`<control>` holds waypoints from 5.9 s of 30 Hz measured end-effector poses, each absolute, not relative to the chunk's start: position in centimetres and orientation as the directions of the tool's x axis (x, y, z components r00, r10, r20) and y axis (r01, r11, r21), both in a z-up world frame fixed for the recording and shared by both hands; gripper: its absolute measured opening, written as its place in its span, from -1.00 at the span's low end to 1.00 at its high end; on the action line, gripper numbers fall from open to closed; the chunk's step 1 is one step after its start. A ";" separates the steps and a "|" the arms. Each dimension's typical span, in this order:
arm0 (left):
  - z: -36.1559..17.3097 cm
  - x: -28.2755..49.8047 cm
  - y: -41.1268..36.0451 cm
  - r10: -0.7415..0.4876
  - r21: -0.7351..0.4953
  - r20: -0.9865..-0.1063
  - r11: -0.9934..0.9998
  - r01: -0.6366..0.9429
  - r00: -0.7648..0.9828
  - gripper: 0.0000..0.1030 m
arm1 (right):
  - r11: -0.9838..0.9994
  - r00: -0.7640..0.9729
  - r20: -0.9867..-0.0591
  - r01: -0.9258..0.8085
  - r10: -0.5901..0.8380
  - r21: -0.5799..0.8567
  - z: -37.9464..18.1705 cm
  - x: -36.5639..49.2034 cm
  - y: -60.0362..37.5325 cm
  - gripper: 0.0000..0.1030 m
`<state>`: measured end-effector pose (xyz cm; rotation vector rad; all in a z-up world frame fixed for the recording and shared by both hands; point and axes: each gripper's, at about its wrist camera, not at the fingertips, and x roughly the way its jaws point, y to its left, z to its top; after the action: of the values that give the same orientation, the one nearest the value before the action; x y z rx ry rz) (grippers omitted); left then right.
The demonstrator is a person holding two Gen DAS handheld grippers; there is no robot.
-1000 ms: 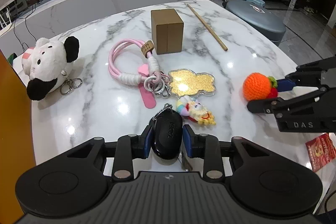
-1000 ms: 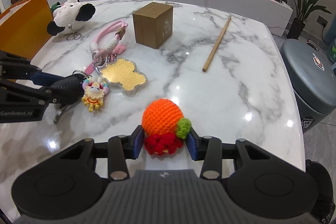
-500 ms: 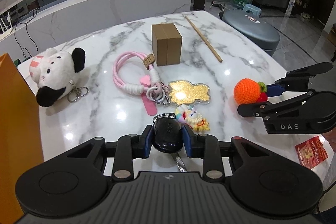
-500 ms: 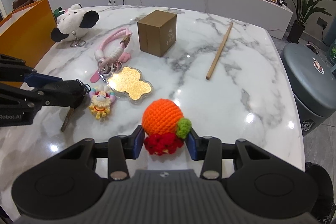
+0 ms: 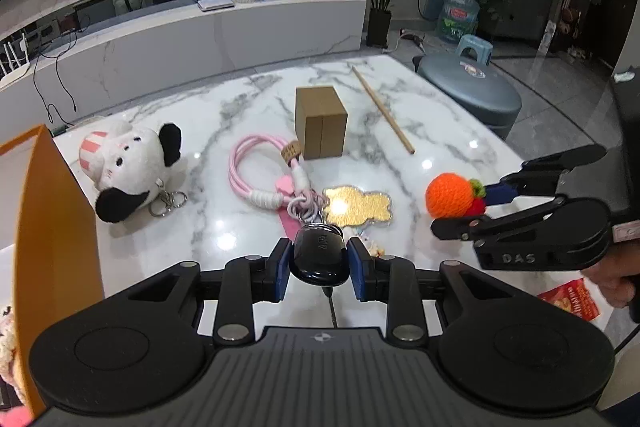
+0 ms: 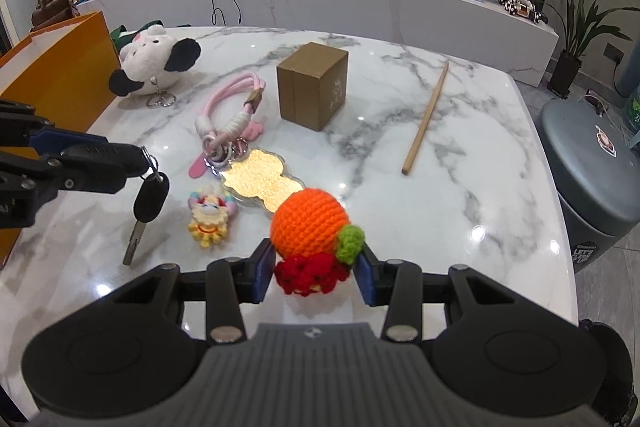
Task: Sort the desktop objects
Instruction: 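Lift the black car key with the left tool while the right tool holds the orange fruit, then carry the car key and orange fruit over the white storage box with both tools, then lower and open both tools to drop the key and fruit into the box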
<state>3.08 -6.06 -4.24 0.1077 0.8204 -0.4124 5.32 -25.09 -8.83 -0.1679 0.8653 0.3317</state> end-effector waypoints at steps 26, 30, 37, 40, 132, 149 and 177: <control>-2.1 1.5 -2.9 -0.304 -0.087 -0.737 0.928 0.362 0.604 0.15 | 0.909 0.625 -0.737 -0.415 0.260 -0.031 -6.5 4.1 -19.6 -0.14; -4.2 0.6 -6.1 -0.273 0.037 -0.780 0.878 0.478 0.563 0.33 | 0.915 0.627 -0.738 -0.402 0.248 -0.034 -6.5 4.1 -20.3 -0.14; -7.7 0.7 -8.8 -0.226 0.170 -0.806 0.796 0.580 0.547 0.34 | 0.920 0.627 -0.740 -0.391 0.244 -0.029 -6.7 4.0 -21.8 -0.14; -8.8 1.9 -8.8 -0.236 0.127 -0.832 0.800 0.586 0.502 0.34 | 0.921 0.627 -0.740 -0.389 0.245 -0.025 -6.8 3.9 -22.4 -0.14; 3.5 4.2 22.5 -0.123 -0.171 -0.673 0.985 0.008 0.729 -0.66 | 0.712 0.618 -0.605 -0.692 0.502 -0.117 0.2 4.6 8.9 -0.14; -1.0 7.3 22.5 -0.080 -0.120 -0.777 0.993 -0.022 0.625 -0.66 | 0.626 0.537 -0.744 -0.752 0.397 -0.208 -4.2 6.5 12.7 -0.14; 0.0 6.7 21.7 -0.021 -0.101 -0.777 0.991 -0.092 0.630 0.42 | 0.695 0.548 -0.664 -0.717 0.509 -0.059 -2.3 5.7 9.1 0.18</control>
<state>6.70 21.75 0.01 -0.1350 0.8895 0.0408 5.73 9.07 -2.30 -0.3437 0.6636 0.7429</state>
